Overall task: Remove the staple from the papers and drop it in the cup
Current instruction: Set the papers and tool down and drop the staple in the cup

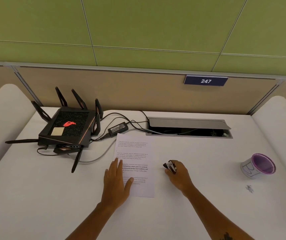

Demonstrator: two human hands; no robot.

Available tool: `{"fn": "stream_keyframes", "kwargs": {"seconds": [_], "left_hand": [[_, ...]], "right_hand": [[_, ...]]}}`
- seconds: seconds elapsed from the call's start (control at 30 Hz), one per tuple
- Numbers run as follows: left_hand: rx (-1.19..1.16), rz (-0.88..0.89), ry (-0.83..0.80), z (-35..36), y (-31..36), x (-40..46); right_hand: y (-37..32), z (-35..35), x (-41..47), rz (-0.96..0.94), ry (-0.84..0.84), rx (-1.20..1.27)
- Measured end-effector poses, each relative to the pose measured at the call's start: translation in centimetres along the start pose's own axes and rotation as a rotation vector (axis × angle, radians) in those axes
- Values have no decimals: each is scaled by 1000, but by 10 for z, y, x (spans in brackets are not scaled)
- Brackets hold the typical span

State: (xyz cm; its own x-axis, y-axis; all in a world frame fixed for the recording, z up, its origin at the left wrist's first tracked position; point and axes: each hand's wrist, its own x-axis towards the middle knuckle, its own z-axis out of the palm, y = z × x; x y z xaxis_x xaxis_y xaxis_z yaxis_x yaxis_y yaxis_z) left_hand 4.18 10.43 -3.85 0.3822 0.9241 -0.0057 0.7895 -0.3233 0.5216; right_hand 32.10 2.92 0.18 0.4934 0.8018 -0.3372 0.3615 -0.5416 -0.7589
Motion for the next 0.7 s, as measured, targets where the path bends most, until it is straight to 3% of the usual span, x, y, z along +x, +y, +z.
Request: {"fn": "stream_keyframes", "kwargs": {"seconds": [0.2,0.5,0.7], "left_hand": [[80,92,-89,28,39,-16],[185,102,-169,65,99,-36],[161,66,-177,82,125,-52]], "right_hand": [[34,-48,16,-76,41,-186],[71,-122,56,-190,157,-308],[78,-155,96,-234,147,-437]]}}
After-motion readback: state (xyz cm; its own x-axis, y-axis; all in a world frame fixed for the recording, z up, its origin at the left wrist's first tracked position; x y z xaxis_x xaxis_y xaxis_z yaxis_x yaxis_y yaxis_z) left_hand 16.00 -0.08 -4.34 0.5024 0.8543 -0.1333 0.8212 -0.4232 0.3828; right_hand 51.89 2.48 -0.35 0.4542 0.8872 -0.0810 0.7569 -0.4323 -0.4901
